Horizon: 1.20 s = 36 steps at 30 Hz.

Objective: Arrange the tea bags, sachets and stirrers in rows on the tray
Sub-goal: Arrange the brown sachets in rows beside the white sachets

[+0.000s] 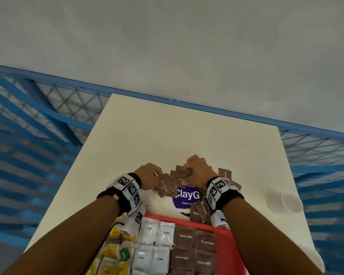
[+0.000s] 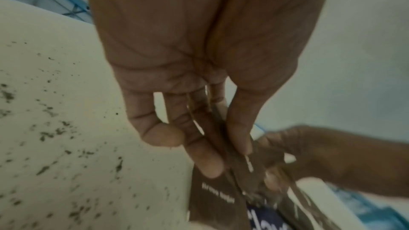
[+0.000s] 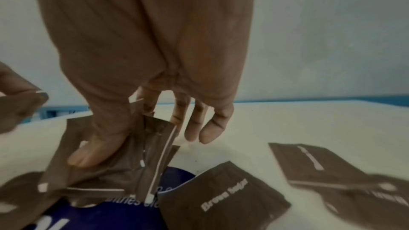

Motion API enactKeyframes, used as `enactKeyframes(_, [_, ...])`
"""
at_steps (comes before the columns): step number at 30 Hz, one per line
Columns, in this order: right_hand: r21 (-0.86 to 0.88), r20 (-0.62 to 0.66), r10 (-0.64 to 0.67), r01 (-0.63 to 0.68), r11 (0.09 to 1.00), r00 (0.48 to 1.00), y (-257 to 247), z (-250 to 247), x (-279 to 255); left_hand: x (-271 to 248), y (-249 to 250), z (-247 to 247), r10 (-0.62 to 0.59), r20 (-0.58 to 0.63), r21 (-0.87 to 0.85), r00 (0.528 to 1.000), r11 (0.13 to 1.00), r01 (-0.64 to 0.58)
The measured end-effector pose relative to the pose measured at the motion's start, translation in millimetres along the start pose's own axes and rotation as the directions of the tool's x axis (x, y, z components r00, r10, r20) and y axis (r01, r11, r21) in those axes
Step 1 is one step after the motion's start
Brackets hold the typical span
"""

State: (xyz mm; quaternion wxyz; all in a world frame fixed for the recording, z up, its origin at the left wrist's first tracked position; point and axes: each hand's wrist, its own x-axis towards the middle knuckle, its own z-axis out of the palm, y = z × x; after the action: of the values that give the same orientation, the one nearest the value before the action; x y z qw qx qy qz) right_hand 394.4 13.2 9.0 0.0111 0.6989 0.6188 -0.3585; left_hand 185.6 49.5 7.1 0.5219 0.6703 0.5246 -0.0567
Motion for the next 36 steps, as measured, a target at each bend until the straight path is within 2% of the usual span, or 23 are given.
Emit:
enactKeyframes(3, [-0.022, 0.046, -0.021, 0.023, 0.999, 0.999, -2.0, 0.7, 7.3, 5.3, 2.3, 19.0, -0.024, -0.154, 0.197, 0.988, 0.979, 0.054])
enactKeyframes(6, [-0.016, 0.025, -0.020, 0.021, 1.000, 0.999, 0.8, 5.9, 7.7, 8.5, -0.1, 36.0, -0.035, -0.212, 0.182, 0.977, 0.980, 0.075])
enactKeyframes(12, [-0.021, -0.036, -0.043, 0.043, 0.999, 0.998, 8.6, 19.5, 2.6, 11.0, 6.0, 46.5, -0.019, -0.181, 0.399, 0.983, 0.913, 0.091])
enactKeyframes(15, [-0.133, -0.043, -0.034, 0.028, 0.991, 0.999, 9.0, 21.5, 3.5, 10.8, 6.7, 47.1, -0.047, -0.128, 0.403, 0.991, 0.910, 0.096])
enactKeyframes(17, [-0.209, -0.040, -0.066, 0.056, 0.976, 0.997, 6.5, 19.3, 2.8, 7.0, 8.7, 40.1, -0.064, -0.073, 0.305, 0.995, 0.949, 0.083])
enactKeyframes(19, [-0.199, -0.015, -0.074, 0.069, 0.978, 0.997, 4.7, 16.6, 5.1, 0.4, 8.1, 27.8, -0.070, -0.038, 0.154, 0.997, 0.985, 0.075])
enactKeyframes(22, [-0.144, 0.028, -0.050, 0.054, 0.988, 0.998, 0.6, 13.2, 9.4, -14.6, 4.0, 9.1, -0.042, -0.072, -0.146, 0.997, 0.989, 0.031])
enactKeyframes(23, [-0.136, 0.042, -0.038, 0.043, 0.990, 0.998, -1.6, 13.0, 9.4, -21.7, 4.2, 4.5, -0.026, -0.089, -0.277, 0.996, 0.961, 0.000])
enactKeyframes(26, [-0.107, 0.047, -0.044, 0.048, 0.993, 0.998, -3.3, 16.8, 7.7, -41.7, 5.9, -4.3, 0.000, -0.111, -0.625, 0.994, 0.777, -0.070])
enactKeyframes(29, [-0.013, 0.024, -0.074, 0.074, 0.997, 0.997, -0.6, 23.6, 0.5, -54.6, 5.1, -8.0, 0.003, -0.092, -0.713, 0.996, 0.698, -0.068])
enactKeyframes(32, [0.078, -0.029, -0.097, 0.099, 0.992, 0.995, 3.4, 25.5, -9.0, -61.1, -1.6, -3.8, -0.048, -0.063, -0.797, 0.997, 0.603, -0.022])
enactKeyframes(36, [0.245, -0.098, 0.002, 0.022, 0.969, 0.995, 8.5, 17.7, -30.2, -68.4, -5.8, 8.1, -0.087, -0.031, -0.881, 0.996, 0.473, 0.014])
